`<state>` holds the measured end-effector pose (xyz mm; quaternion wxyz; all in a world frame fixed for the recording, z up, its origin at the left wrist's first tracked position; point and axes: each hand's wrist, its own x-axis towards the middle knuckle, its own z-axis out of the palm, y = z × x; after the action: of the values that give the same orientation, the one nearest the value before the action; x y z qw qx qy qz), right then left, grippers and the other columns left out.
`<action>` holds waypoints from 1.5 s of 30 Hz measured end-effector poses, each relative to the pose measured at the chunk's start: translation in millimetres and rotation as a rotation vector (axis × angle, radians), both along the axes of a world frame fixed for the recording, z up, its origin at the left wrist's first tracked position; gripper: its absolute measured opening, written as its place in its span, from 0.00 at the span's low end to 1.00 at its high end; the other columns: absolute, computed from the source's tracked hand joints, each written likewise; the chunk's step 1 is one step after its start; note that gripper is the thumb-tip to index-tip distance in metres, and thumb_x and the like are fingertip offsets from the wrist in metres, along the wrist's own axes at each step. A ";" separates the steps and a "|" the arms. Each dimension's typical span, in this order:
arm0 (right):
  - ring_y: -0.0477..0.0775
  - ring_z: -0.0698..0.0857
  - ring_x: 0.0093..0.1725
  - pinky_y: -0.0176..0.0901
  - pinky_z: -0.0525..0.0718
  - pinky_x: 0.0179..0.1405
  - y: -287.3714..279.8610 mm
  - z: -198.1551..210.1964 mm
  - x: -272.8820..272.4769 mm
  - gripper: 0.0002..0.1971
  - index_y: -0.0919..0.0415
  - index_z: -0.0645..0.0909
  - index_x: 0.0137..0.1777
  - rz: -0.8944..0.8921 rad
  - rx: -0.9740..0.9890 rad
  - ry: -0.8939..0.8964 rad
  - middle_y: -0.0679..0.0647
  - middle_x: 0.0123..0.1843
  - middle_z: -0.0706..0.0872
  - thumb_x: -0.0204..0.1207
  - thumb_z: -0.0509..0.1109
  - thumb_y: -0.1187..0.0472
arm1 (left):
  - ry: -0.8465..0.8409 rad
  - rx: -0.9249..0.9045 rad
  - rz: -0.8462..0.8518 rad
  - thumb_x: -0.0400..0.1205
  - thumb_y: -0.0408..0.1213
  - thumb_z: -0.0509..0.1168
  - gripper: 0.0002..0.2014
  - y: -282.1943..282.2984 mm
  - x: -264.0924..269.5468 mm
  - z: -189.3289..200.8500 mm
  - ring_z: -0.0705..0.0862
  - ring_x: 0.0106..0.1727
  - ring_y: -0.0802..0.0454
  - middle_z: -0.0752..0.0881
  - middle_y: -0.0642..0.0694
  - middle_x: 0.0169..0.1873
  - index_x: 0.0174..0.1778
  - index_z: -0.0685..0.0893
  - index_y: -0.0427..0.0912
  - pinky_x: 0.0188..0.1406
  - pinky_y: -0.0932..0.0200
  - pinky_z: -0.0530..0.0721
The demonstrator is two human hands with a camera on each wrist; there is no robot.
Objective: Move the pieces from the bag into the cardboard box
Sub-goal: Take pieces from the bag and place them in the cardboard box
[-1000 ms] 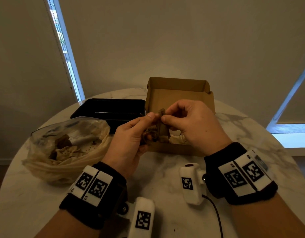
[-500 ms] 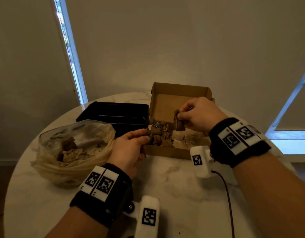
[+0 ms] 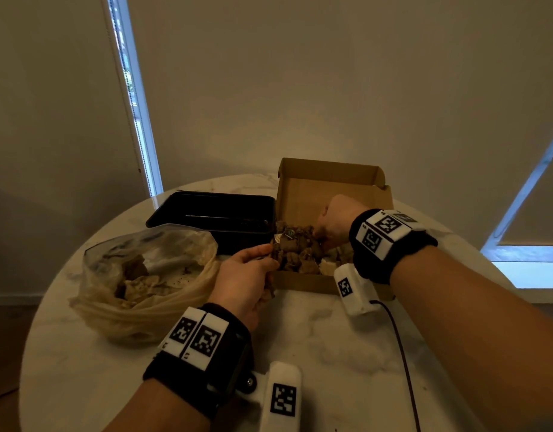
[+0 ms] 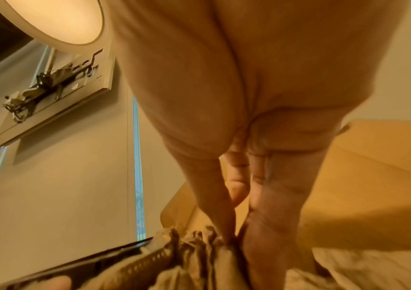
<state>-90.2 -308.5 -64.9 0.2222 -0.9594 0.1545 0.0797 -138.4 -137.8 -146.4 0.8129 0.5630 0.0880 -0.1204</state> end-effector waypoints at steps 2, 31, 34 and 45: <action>0.56 0.88 0.50 0.45 0.88 0.47 1.1 2.1 -3.2 0.06 0.61 0.88 0.51 0.052 -0.087 0.029 0.56 0.51 0.90 0.79 0.76 0.59 | -0.002 -0.002 0.004 0.85 0.22 0.65 0.13 -0.3 0.2 0.2 0.72 0.15 0.61 0.83 0.49 0.24 0.62 0.85 0.40 0.10 0.68 0.65; 0.42 0.88 0.47 0.55 0.89 0.53 36.0 -15.8 -80.3 0.04 0.44 0.88 0.44 0.402 0.293 -0.386 0.42 0.44 0.90 0.78 0.76 0.46 | 0.035 -0.571 0.088 0.88 0.58 0.60 0.26 3.3 -7.3 25.1 0.77 0.30 0.55 0.83 0.42 0.41 0.63 0.86 0.37 0.19 0.68 0.71; 0.41 0.88 0.46 0.51 0.90 0.51 35.2 -20.1 -81.9 0.04 0.45 0.87 0.43 0.421 0.282 -0.443 0.42 0.43 0.90 0.79 0.75 0.49 | 0.042 -0.582 0.059 0.88 0.57 0.61 0.26 2.3 -9.6 25.0 0.78 0.32 0.55 0.83 0.40 0.45 0.64 0.85 0.36 0.20 0.68 0.71; 0.54 0.91 0.38 0.48 0.93 0.42 14.5 -8.7 -82.9 0.06 0.60 0.84 0.49 0.259 0.657 -0.655 0.58 0.41 0.91 0.84 0.70 0.59 | 0.003 -0.464 -0.097 0.85 0.42 0.69 0.18 -2.9 -14.3 29.4 0.87 0.54 0.52 0.90 0.40 0.60 0.67 0.86 0.36 0.25 0.73 0.79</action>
<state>-173.0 -294.0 -73.6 0.5386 -0.8245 -0.0777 -0.1551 -152.7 -140.7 -116.9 0.9137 0.3643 0.0322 -0.1770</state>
